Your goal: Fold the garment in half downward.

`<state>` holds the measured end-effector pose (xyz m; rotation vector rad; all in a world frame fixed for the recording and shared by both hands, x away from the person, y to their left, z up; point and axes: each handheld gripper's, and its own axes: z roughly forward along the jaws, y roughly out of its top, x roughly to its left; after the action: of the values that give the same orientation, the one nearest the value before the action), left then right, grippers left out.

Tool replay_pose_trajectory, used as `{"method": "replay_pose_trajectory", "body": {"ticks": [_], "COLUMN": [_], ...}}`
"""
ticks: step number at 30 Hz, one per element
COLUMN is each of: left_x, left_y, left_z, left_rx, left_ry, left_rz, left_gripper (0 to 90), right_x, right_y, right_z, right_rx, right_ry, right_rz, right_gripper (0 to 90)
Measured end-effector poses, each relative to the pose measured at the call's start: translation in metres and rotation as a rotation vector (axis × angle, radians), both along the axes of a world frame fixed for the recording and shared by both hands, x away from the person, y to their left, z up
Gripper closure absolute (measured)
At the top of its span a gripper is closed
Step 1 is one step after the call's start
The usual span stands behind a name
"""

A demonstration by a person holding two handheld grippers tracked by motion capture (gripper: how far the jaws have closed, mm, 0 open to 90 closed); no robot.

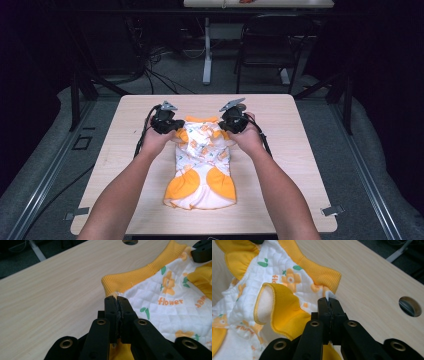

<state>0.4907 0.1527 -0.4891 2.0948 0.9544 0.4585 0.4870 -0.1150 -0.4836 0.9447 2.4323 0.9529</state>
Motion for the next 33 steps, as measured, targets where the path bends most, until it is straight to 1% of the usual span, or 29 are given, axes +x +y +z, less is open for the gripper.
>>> {"method": "replay_pose_trajectory", "body": {"ticks": [1, 2, 3, 4, 5, 6, 7, 9, 10, 12, 14, 16, 18, 20, 21, 24, 26, 27, 28, 30, 32, 33], "left_x": [-0.002, -0.002, -0.003, -0.003, -0.004, -0.004, -0.005, -0.006, -0.007, -0.008, -0.009, -0.010, -0.012, -0.014, -0.016, -0.019, -0.024, -0.026, -0.027, -0.029, -0.034, -0.035], "left_y": [0.003, 0.003, 0.007, 0.008, 0.008, 0.008, 0.009, 0.009, 0.009, 0.010, 0.010, 0.011, 0.010, 0.010, 0.011, 0.013, 0.014, 0.014, 0.014, 0.015, 0.015, 0.015], "left_z": [0.006, 0.006, 0.012, 0.014, 0.017, 0.017, 0.023, 0.028, 0.029, 0.033, 0.036, 0.037, 0.037, 0.036, 0.034, 0.032, 0.028, 0.027, 0.026, 0.026, 0.022, 0.021], "left_rx": [-0.030, -0.030, -0.033, -0.036, -0.038, -0.038, -0.037, -0.034, -0.039, -0.039, -0.030, -0.036, -0.035, -0.028, -0.029, -0.041, -0.045, -0.047, -0.040, -0.041, -0.047, -0.043], "left_ry": [-0.019, -0.019, -0.024, -0.027, -0.037, -0.037, -0.044, -0.056, -0.070, -0.069, -0.081, -0.086, -0.093, -0.094, -0.092, -0.091, -0.090, -0.088, -0.087, -0.086, -0.091, -0.088], "left_rz": [-0.001, -0.001, -0.002, -0.007, -0.002, -0.002, -0.005, -0.012, -0.009, -0.015, -0.017, -0.021, -0.027, -0.035, -0.046, -0.054, -0.070, -0.074, -0.079, -0.083, -0.090, -0.093], "left_gripper": [87.4, 87.4, 87.4, 87.4, 87.4, 87.4, 87.4, 87.4, 87.4, 87.4, 87.4, 87.3, 87.4, 87.3, 87.3, 87.3, 87.3, 87.3, 87.3, 87.3, 87.3, 87.3], "right_x": [-0.002, -0.003, -0.004, -0.004, -0.005, -0.006, -0.007, -0.008, -0.008, -0.009, -0.010, -0.012, -0.015, -0.017, -0.019, -0.023, -0.027, -0.029, -0.031, -0.035, -0.039, -0.040], "right_y": [0.001, 0.000, 0.000, 0.000, 0.001, 0.001, 0.002, 0.003, 0.003, 0.003, 0.003, 0.004, 0.006, 0.006, 0.006, 0.005, 0.004, 0.004, 0.003, 0.003, 0.003, 0.002], "right_z": [0.007, 0.010, 0.012, 0.015, 0.017, 0.019, 0.021, 0.023, 0.025, 0.028, 0.032, 0.036, 0.037, 0.036, 0.035, 0.032, 0.030, 0.029, 0.028, 0.025, 0.023, 0.022], "right_rx": [0.003, 0.004, 0.017, 0.019, 0.015, 0.022, 0.026, 0.019, 0.014, 0.012, 0.014, 0.004, -0.013, -0.028, -0.028, -0.020, -0.033, -0.030, -0.031, -0.032, -0.036, -0.035], "right_ry": [-0.016, -0.026, -0.034, -0.042, -0.049, -0.057, -0.064, -0.072, -0.078, -0.089, -0.101, -0.116, -0.133, -0.138, -0.139, -0.139, -0.138, -0.137, -0.138, -0.137, -0.142, -0.138], "right_rz": [0.007, 0.010, 0.010, 0.012, 0.016, 0.014, 0.015, 0.017, 0.018, 0.017, 0.020, 0.023, 0.024, 0.032, 0.035, 0.045, 0.054, 0.059, 0.063, 0.075, 0.082, 0.084], "right_gripper": [89.2, 89.2, 89.2, 89.2, 89.2, 89.2, 89.2, 89.2, 89.2, 89.3, 89.3, 89.2, 89.2, 89.2, 89.2, 89.2, 89.2, 89.2, 89.2, 89.2, 89.2, 89.2]}}
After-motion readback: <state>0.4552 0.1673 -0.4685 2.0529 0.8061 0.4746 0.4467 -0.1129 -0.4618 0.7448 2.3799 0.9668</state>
